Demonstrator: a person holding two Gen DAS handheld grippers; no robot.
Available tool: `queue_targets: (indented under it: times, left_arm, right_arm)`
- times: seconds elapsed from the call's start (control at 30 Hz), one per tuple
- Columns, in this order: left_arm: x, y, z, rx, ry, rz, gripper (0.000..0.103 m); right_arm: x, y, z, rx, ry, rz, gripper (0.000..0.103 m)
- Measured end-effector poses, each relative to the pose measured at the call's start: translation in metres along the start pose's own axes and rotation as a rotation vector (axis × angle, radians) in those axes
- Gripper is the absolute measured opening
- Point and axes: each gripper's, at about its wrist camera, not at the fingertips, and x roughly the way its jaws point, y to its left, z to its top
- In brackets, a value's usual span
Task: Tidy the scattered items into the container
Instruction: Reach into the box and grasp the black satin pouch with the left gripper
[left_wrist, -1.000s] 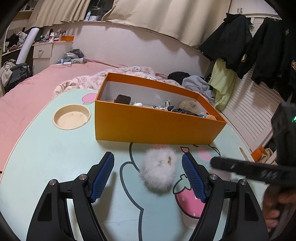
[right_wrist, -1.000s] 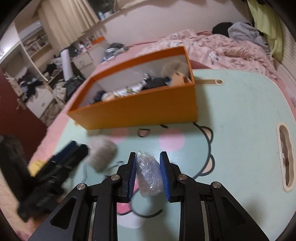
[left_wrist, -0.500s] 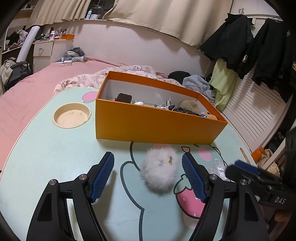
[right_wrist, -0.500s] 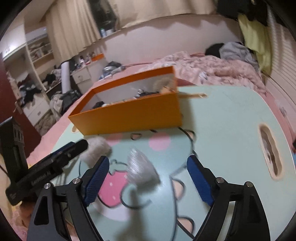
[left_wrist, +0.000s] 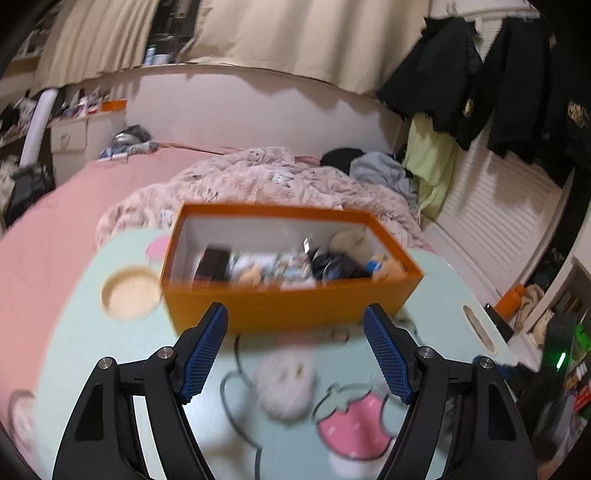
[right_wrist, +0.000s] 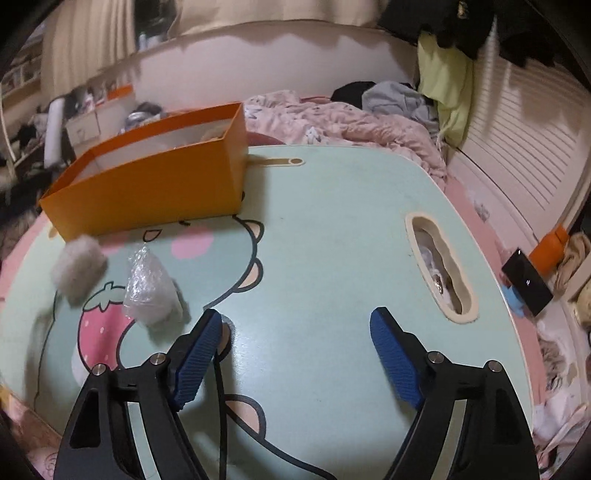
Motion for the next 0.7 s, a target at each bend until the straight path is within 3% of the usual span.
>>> queue_targets:
  times: [0.13, 0.23, 0.27, 0.3, 0.33, 0.43, 0.63, 0.7]
  left_arm:
    - [0.037, -0.018, 0.048, 0.022, 0.176, -0.106, 0.076]
    - [0.08, -0.03, 0.064, 0.063, 0.307, -0.068, 0.076]
    - [0.096, -0.03, 0.067, 0.055, 0.354, -0.06, 0.071]
    - [0.109, -0.028, 0.07, 0.032, 0.39, -0.055, 0.054]
    - [0.118, -0.025, 0.071, 0.005, 0.415, -0.046, 0.048]
    - [0.14, -0.022, 0.066, -0.019, 0.478, -0.052, 0.047]
    - [0.162, -0.031, 0.051, -0.019, 0.528, -0.068, 0.046]
    - [0.165, -0.032, 0.051, -0.015, 0.525, -0.076, 0.038]
  right_arm:
    - [-0.002, -0.001, -0.003, 0.004, 0.0, 0.01, 0.084]
    - [-0.002, -0.001, -0.003, 0.003, -0.001, 0.009, 0.084]
    - [-0.002, -0.001, -0.003, 0.003, -0.001, 0.01, 0.084]
    - [-0.002, -0.001, -0.003, 0.003, -0.001, 0.01, 0.084]
    - [0.0, -0.002, -0.003, 0.004, -0.001, 0.013, 0.084]
    - [0.0, -0.002, -0.006, 0.003, 0.0, 0.014, 0.085]
    - [0.002, 0.0, -0.009, 0.002, 0.001, 0.019, 0.088]
    - [0.002, 0.0, -0.009, 0.004, 0.0, 0.021, 0.088]
